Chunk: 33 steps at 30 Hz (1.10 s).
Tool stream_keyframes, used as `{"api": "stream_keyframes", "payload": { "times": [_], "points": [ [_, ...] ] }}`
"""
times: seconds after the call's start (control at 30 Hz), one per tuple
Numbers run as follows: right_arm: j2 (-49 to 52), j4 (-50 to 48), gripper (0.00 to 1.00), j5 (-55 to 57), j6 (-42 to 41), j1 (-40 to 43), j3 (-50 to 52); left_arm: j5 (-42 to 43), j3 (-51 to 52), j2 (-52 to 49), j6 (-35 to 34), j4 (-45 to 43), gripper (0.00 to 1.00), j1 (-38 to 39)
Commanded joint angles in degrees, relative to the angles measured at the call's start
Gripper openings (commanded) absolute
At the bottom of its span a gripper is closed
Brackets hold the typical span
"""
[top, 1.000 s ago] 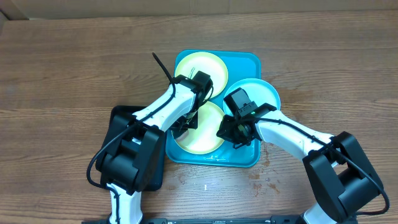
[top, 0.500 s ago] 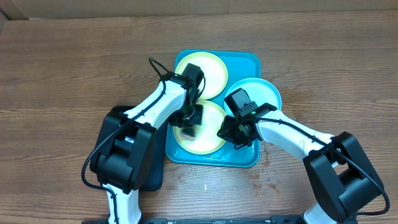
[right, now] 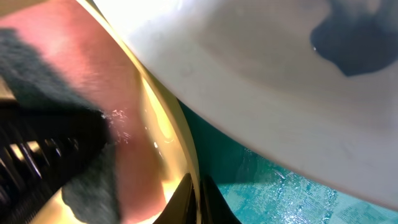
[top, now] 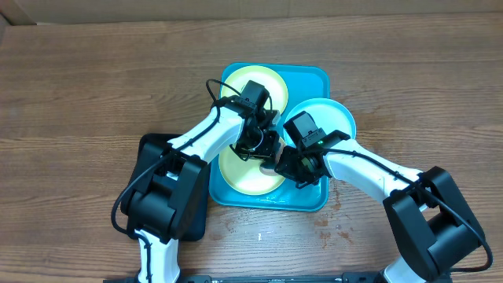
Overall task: Clean dirty plates on tray and stack at the side
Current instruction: 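Scrub the lower yellow plate with the sponge in the left gripper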
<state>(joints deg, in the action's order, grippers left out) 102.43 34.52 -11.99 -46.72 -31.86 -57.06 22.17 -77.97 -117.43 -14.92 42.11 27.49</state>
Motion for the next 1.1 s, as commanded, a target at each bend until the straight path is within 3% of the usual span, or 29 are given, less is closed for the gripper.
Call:
{"api": "stream_keyframes", "payload": {
  "times": [0.0,0.23,0.43,0.6,0.8,0.93,1.07],
  "points": [
    [0.90,0.50,0.04,3.34,0.22,0.24,0.85,-18.40,0.31,-0.66,-2.93,-0.17,0.04,-0.57],
    [0.90,0.50,0.04,3.26,0.22,0.24,0.85,-34.23,-2.75,-0.66,-7.10,10.99,0.04,-1.33],
    [0.90,0.48,0.04,2.97,0.22,0.24,0.85,-36.11,-7.91,-0.63,-8.68,18.08,0.04,-1.22],
    [0.90,0.70,0.04,2.97,0.22,0.26,0.85,-25.35,-17.09,-0.07,-9.22,26.23,0.04,-1.33],
    [0.90,0.66,0.04,2.97,0.20,0.26,0.85,-9.66,-20.92,2.08,-3.34,24.70,0.04,-0.68],
    [0.90,0.70,0.04,2.97,0.20,0.26,0.85,-9.22,-18.56,1.27,-3.23,24.44,0.04,1.64],
    [0.90,0.76,0.04,2.97,0.22,0.26,0.85,-10.27,-11.89,0.74,-3.10,18.78,0.04,3.32]
  ]
}}
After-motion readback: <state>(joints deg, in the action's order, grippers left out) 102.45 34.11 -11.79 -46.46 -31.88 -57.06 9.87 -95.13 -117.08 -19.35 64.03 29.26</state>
